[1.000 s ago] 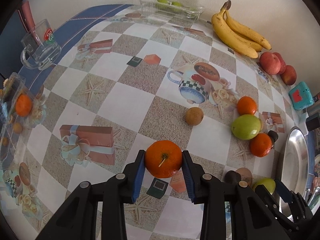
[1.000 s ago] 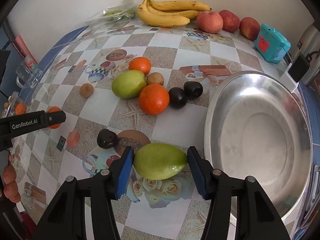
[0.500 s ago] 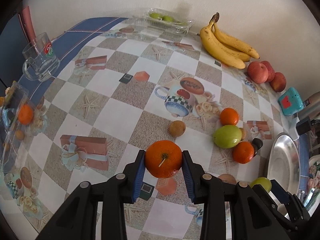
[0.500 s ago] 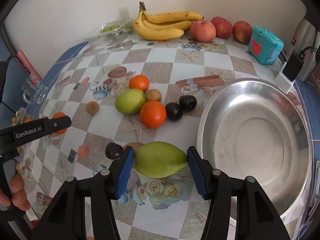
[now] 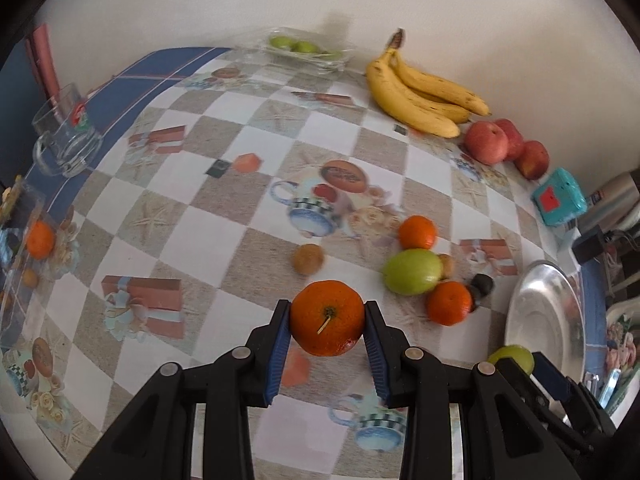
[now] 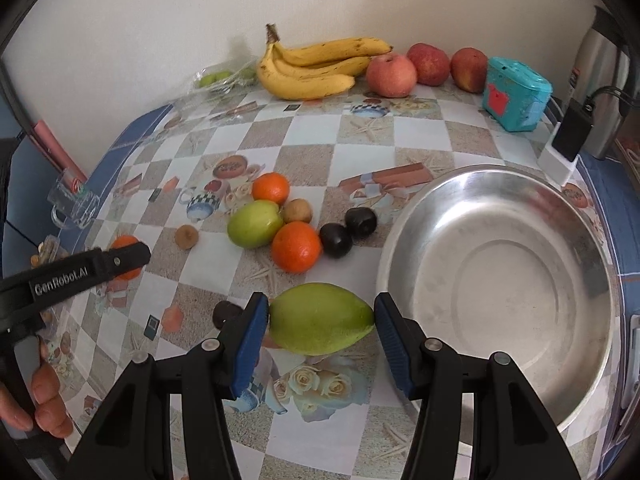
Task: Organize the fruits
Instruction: 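Carry the green pear and tangerine in both grippers over the steel bowl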
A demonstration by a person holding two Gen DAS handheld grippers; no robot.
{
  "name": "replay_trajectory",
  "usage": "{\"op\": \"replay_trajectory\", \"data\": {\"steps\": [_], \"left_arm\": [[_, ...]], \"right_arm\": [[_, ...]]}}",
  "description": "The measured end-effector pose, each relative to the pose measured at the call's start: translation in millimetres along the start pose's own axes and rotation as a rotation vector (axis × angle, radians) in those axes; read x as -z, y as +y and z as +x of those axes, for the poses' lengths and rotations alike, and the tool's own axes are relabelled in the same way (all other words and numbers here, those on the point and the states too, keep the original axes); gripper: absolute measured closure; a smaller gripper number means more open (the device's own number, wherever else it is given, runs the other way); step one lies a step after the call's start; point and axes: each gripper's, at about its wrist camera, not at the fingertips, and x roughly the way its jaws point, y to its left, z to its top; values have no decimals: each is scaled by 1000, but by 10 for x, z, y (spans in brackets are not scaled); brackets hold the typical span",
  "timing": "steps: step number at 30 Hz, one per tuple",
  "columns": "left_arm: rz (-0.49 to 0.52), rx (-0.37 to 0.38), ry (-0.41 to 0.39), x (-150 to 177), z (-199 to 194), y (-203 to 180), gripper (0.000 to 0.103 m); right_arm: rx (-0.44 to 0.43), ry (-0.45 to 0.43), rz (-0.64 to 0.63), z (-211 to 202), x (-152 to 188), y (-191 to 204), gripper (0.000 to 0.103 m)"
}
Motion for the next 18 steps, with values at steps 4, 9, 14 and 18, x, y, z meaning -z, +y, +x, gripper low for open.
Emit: {"op": "replay_trajectory", "data": {"steps": [4, 9, 14, 18], "left_arm": [[75, 39, -13, 58, -40, -301, 65], [189, 71, -29, 166, -69, -712, 65], [297, 114, -46, 309, -77, -1095, 65], [367, 170, -58, 404, -65, -1345, 65]], "right_arm": [[14, -21, 50, -76, -22, -174, 47], [78, -36, 140, -175, 10, -529, 47], [164, -10, 229, -201, 107, -919, 47], [177, 1, 302, -231, 172, -1183, 47]]}}
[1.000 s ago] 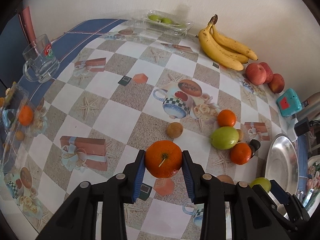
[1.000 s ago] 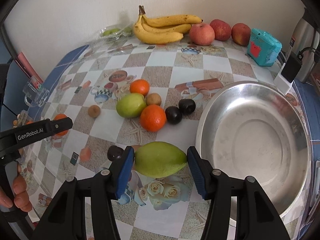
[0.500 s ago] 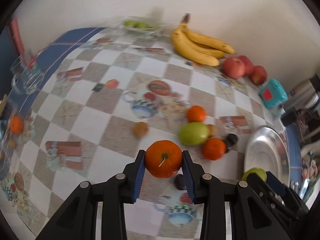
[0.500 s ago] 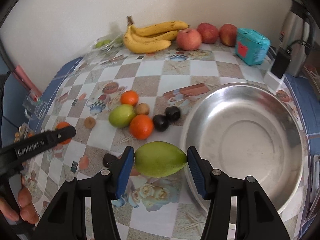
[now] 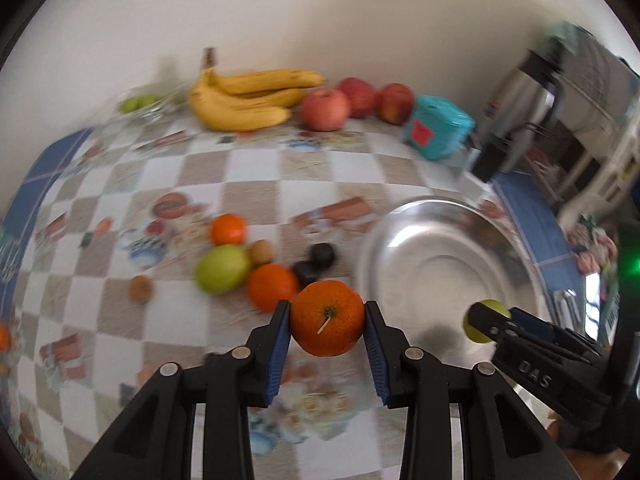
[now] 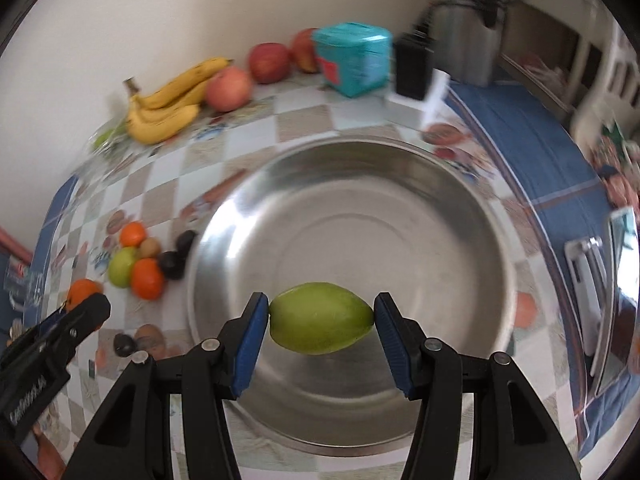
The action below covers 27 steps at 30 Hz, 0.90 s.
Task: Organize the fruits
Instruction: 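Carry the green pear and tangerine in both grippers over the steel bowl, then open the right gripper dropping the pear while the left releases the tangerine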
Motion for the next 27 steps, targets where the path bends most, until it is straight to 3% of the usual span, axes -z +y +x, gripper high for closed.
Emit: {"op": "replay_trajectory", "data": {"steps": [10, 21, 27], "left_arm": [[91, 82, 20, 65, 229, -430, 65], [165, 60, 38, 136, 303, -584, 63], [145, 64, 16, 97, 229, -521, 44]], "right_arm": [[25, 27, 71, 2, 12, -342, 46], [15, 65, 114, 55, 40, -421, 46], [10, 56, 133, 13, 29, -418, 46]]}}
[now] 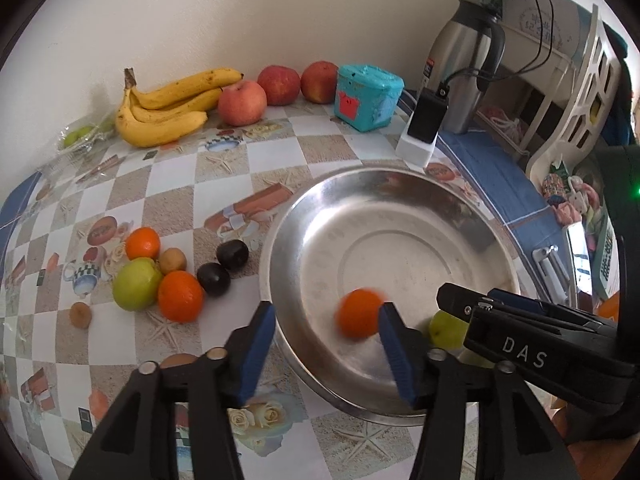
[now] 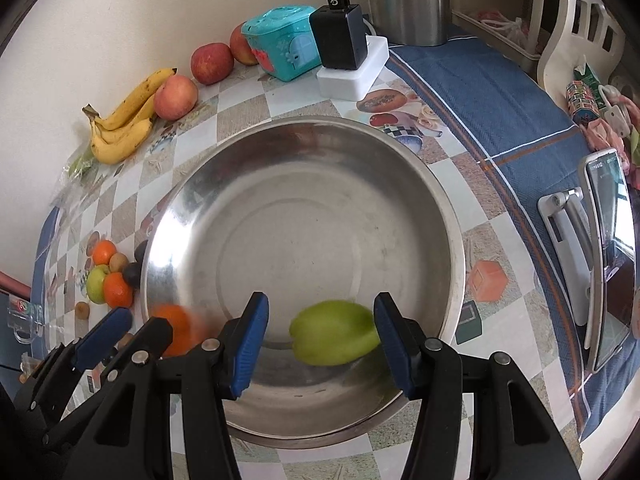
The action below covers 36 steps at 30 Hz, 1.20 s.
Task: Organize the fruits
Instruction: 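Open the right gripper dropping the pear while the left releases the tangerine, then withdraw both open grippers from the steel bowl toward the fruit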
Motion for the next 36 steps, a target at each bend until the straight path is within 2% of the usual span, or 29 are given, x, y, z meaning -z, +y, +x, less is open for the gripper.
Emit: {"op": "replay_trajectory", "data": {"steps": [4, 7, 9, 12, 16, 25, 28, 30, 32, 36], "left_arm": [[-14, -20, 5, -14, -11, 62, 39], [-44, -70, 27, -20, 2, 169, 32], [-85, -119, 43, -21, 7, 286, 29], [-177, -210, 98, -9, 43, 531, 24], [-297, -319, 164, 52, 59, 890, 22], [-409, -357, 134, 111, -159, 1341, 6], [-429, -377, 120, 114, -235, 1439, 0], [-438, -391, 112, 110, -270, 1513, 0], [-456, -405, 106, 131, -304, 1589, 0], [-501, -400, 110, 185, -337, 1740, 0]], "right_arm": [[0, -11, 8, -29, -18, -4, 46], [4, -18, 5, -52, -29, 9, 46], [11, -21, 3, -60, -34, 21, 45], [30, -23, -7, -63, -35, 46, 36], [38, -16, -29, -55, -20, 108, 35], [51, -20, -125, -74, 23, 403, 34], [50, -22, -146, -68, 39, 505, 29], [51, -22, -160, -56, 47, 565, 28], [61, -26, -182, -43, 62, 628, 11], [88, -45, -227, -56, 92, 742, 9]]}}
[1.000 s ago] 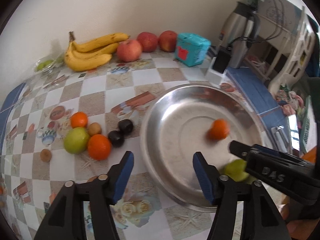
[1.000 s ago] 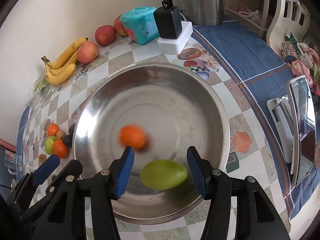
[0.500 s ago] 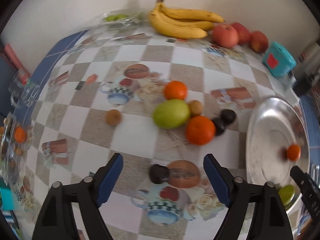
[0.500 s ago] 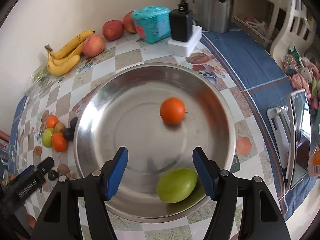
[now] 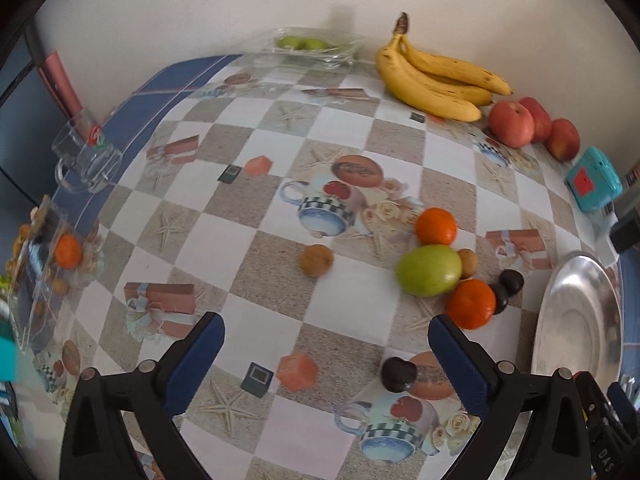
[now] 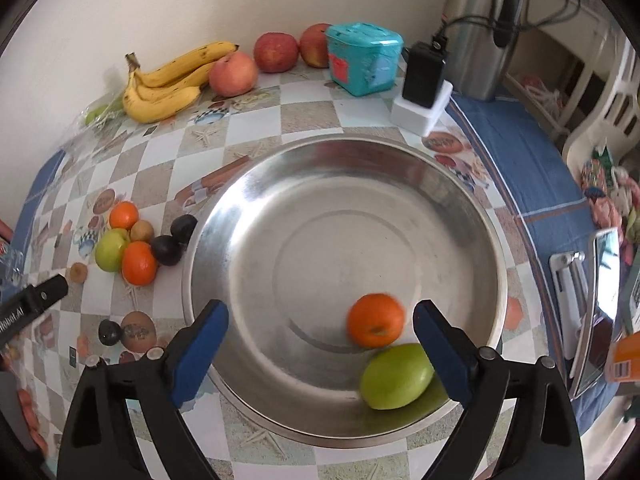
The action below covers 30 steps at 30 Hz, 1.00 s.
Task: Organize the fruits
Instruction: 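Withdraw both open grippers from the steel bowl toward the fruit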
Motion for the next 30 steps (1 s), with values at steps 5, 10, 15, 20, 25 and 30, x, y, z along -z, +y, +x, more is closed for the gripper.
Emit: {"op": "replay_trajectory", "data": {"steps": [5, 10, 15, 20, 25, 30], "left_arm": [[-28, 5, 0, -34, -2, 139, 0], [-56, 7, -10, -77, -31, 294, 0], [-44, -25, -13, -109, -17, 393, 0], [-46, -38, -22, -145, -36, 514, 0], [-40, -61, -34, -177, -69, 602, 0], [-55, -55, -18, -188, -40, 675, 0]], "right_arm": [[-23, -6, -4, 0, -6, 119, 8], [-57, -25, -16, -16, -24, 298, 8], [-101, -24, -39, -30, -15, 525, 8], [-184, -35, -96, -67, -11, 819, 8], [-218, -41, -151, -96, 22, 1101, 8], [-258, -12, -185, -68, 89, 1314, 8]]}}
